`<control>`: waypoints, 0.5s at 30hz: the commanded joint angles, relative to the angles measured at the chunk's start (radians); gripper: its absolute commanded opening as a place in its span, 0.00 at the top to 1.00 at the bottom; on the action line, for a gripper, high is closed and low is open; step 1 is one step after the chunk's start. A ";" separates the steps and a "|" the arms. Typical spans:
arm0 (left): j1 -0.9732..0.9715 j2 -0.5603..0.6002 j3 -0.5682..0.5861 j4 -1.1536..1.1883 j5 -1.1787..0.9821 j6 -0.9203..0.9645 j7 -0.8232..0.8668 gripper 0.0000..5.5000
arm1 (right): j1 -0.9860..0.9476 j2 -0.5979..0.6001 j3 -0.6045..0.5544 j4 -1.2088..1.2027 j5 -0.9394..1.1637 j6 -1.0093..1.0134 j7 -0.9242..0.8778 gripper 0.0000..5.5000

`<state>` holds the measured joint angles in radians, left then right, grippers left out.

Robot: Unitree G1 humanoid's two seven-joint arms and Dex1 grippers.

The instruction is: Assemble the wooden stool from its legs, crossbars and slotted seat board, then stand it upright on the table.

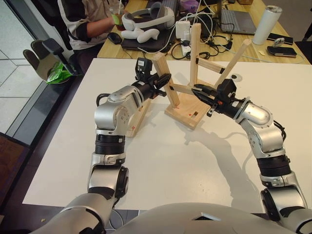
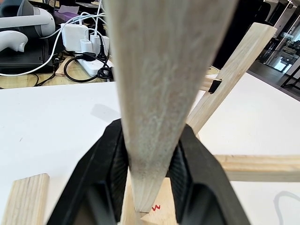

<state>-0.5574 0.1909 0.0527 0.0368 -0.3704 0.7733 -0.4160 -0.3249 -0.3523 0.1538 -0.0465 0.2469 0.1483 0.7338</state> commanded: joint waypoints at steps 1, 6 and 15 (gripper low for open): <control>0.003 -0.045 -0.067 -0.063 -0.070 0.049 -0.072 0.81 | -0.018 0.015 0.053 0.071 -0.056 0.018 -0.004 0.93; 0.017 -0.055 -0.097 -0.096 -0.075 0.078 -0.087 0.81 | -0.033 0.020 0.067 0.088 -0.056 0.005 0.000 0.93; 0.016 -0.077 -0.107 -0.104 -0.064 0.086 -0.094 0.81 | -0.054 0.038 0.097 0.120 -0.064 -0.012 0.017 0.93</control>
<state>-0.5357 0.1996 0.0531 -0.0202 -0.3401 0.8168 -0.4153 -0.3563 -0.3550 0.1752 0.0189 0.2469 0.0957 0.7612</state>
